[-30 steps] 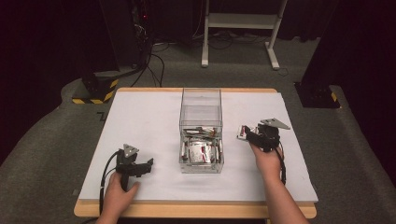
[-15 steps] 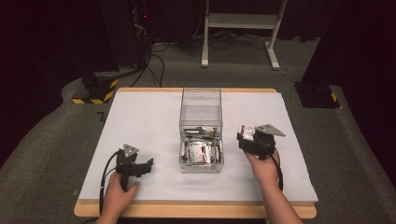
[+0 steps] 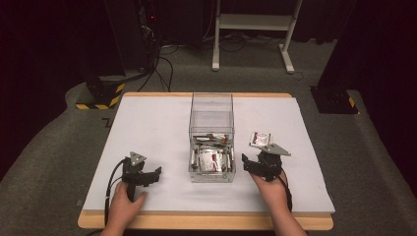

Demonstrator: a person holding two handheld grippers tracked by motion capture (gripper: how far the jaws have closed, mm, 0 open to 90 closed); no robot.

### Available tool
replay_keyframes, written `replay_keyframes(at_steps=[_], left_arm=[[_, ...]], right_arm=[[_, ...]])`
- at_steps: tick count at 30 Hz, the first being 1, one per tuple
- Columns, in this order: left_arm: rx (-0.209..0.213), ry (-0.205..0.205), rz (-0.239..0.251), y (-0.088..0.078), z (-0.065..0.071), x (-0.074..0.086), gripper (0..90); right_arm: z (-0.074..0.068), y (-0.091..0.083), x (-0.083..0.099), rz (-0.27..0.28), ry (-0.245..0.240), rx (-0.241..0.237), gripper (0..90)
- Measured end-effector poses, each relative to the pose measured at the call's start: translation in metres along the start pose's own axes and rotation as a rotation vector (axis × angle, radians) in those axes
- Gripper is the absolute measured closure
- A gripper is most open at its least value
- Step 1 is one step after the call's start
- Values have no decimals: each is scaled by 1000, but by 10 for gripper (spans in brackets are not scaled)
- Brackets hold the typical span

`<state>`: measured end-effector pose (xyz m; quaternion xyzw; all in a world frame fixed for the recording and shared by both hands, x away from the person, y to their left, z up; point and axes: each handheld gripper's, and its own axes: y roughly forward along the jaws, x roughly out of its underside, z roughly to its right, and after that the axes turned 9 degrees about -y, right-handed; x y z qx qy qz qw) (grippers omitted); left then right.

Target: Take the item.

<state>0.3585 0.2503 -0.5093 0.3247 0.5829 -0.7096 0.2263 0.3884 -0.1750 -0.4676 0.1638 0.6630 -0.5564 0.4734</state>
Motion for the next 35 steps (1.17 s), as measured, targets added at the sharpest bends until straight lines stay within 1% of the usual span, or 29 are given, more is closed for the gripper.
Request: replay_keyframes(at_steps=[2, 4, 8, 12, 14, 18, 35], left_arm=[[0, 0, 0, 0, 0, 0, 145], [0, 0, 0, 0, 0, 0, 144], [0, 0, 0, 0, 0, 0, 145], [0, 0, 0, 0, 0, 0, 145], [0, 0, 0, 0, 0, 0, 145], [0, -4, 3, 0, 0, 0, 145], [0, -3, 3, 0, 0, 0, 145]], right_arm=[[-3, 1, 5, -14, -4, -10, 195], [-5, 3, 10, -28, 4, -15, 194], [-7, 9, 20, -77, 13, -27, 190], [-10, 17, 26, -126, -6, -23, 174], [-12, 22, 29, -151, -33, -16, 164], [-17, 23, 28, -159, -74, 15, 163], [-17, 23, 28, -160, -73, 16, 158]])
